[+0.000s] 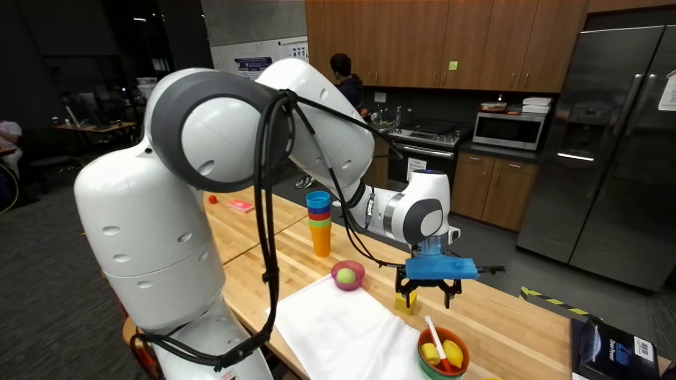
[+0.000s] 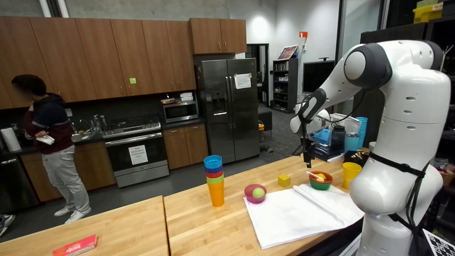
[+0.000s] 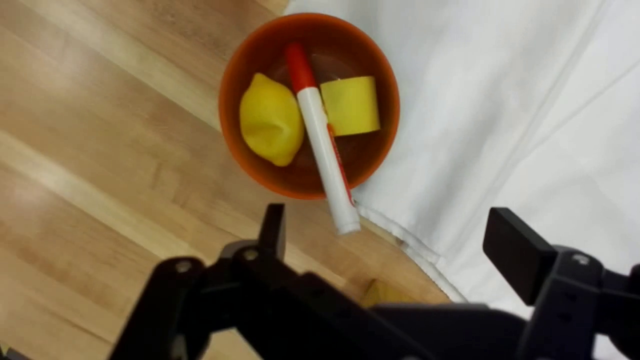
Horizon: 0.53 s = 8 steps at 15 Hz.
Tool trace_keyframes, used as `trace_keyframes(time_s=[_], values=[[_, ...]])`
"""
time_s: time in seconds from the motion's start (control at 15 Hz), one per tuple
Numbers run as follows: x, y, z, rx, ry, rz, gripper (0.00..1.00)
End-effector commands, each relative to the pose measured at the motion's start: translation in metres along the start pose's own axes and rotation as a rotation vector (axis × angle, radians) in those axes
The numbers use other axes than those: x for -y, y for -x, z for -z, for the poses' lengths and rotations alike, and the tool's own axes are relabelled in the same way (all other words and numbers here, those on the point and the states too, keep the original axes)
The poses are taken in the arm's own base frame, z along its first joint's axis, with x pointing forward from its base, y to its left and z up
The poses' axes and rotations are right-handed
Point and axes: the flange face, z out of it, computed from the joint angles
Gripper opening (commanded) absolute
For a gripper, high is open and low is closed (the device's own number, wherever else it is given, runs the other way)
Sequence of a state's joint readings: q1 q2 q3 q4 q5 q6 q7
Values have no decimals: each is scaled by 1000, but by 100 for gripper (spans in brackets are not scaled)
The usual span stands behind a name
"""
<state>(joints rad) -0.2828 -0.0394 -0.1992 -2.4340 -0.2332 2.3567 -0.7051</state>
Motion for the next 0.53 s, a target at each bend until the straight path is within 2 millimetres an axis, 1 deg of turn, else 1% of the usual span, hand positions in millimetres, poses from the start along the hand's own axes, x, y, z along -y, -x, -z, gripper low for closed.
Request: trace_keyframes(time_s=[0.0, 0.13, 0.27, 0.33, 0.47], values=[[-6, 16, 18, -13, 65, -16, 100], [-11, 22, 22, -9, 77, -31, 100], [-12, 28, 19, 32, 66, -35, 100], [-14, 19, 16, 10, 57, -21, 100], [-15, 22, 15, 23, 55, -25, 100]])
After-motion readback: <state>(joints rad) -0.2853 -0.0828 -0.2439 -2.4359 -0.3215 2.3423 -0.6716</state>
